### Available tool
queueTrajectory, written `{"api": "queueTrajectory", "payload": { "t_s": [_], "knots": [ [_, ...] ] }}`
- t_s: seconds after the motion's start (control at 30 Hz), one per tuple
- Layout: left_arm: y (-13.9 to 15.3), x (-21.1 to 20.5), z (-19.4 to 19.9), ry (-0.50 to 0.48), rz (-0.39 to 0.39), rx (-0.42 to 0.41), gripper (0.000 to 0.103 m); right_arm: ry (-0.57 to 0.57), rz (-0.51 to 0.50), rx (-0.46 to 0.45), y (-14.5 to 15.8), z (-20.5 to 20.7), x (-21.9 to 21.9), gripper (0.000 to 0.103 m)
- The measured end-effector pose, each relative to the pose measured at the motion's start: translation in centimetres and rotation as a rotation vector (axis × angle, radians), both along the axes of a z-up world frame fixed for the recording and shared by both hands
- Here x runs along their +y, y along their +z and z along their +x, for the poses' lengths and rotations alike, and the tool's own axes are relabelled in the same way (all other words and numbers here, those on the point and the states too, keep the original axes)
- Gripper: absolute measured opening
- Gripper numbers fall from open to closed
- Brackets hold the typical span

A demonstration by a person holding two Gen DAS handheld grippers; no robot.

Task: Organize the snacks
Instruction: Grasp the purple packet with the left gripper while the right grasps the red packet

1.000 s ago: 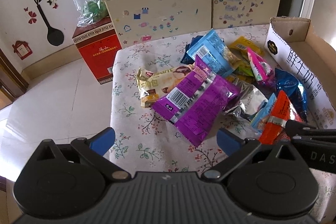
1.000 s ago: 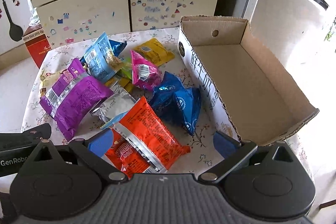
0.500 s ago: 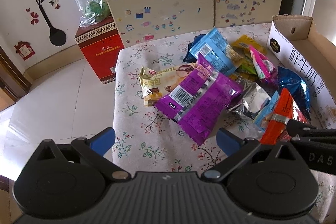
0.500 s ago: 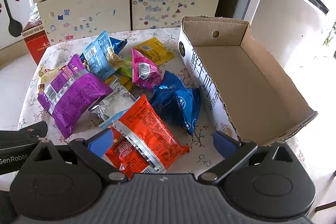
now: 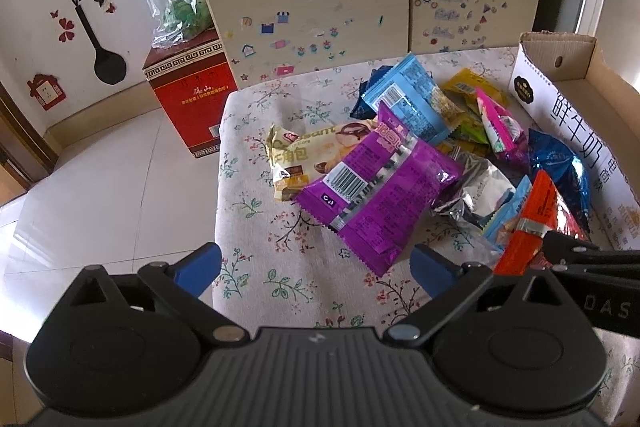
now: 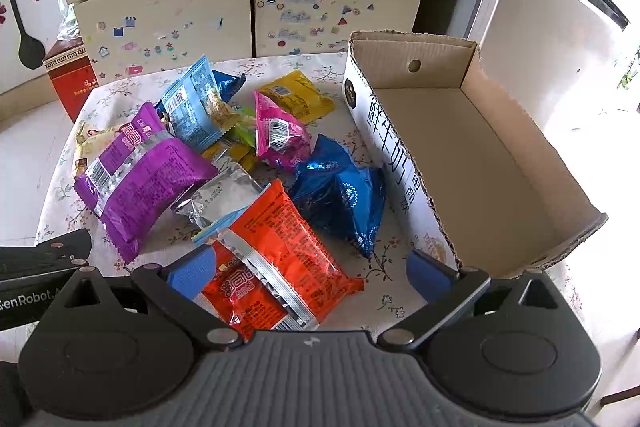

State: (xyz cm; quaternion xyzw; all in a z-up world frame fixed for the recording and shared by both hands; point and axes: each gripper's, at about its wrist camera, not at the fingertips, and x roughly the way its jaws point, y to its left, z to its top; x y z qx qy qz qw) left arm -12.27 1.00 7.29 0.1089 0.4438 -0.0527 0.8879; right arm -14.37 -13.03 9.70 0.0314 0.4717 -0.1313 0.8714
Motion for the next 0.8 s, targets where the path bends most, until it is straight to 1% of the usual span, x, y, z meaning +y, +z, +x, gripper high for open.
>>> {"api": "queueTrajectory", "payload": {
  "t_s": [0.2, 0.33, 0.47, 0.57, 0.63, 0.73, 0.8],
  "knots": [
    [0.0, -0.1, -0.1, -0.002, 0.002, -0.002, 0.099, 0.006, 0.007, 0.005, -0.1, 0.0, -0.1, 0.103],
    [-0.1, -0.1, -0.3, -0.007, 0.002, -0.006, 0.099, 0.017, 0.031, 0.004, -0.2, -0.1, -0.3, 0.103],
    [-0.2, -0.1, -0.3, -0.009, -0.008, 0.007, 0.099, 0.032, 0.046, 0.004, -0.3, -0.1, -0.4, 0.103],
    [-0.1, 0.1, -0.2, -0.013, -0.040, 0.020, 0.099, 0.039, 0.102, 0.004, -0.1, -0.1, -1.0, 0.103],
    [0.1, 0.5, -0.2, -0.016, -0.070, 0.018, 0.099, 0.042, 0.151, -0.013, 0.2, -0.2, -1.6, 0.103],
    [0.4, 1.1, 0.1, 0.005, -0.081, 0.006, 0.099, 0.036, 0.189, -0.043, 0.7, -0.6, -2.6, 0.103],
    [0.5, 1.7, 0.3, 0.022, -0.105, 0.005, 0.099, 0.027, 0.223, -0.055, 0.9, -0.7, -3.3, 0.103]
  ]
}}
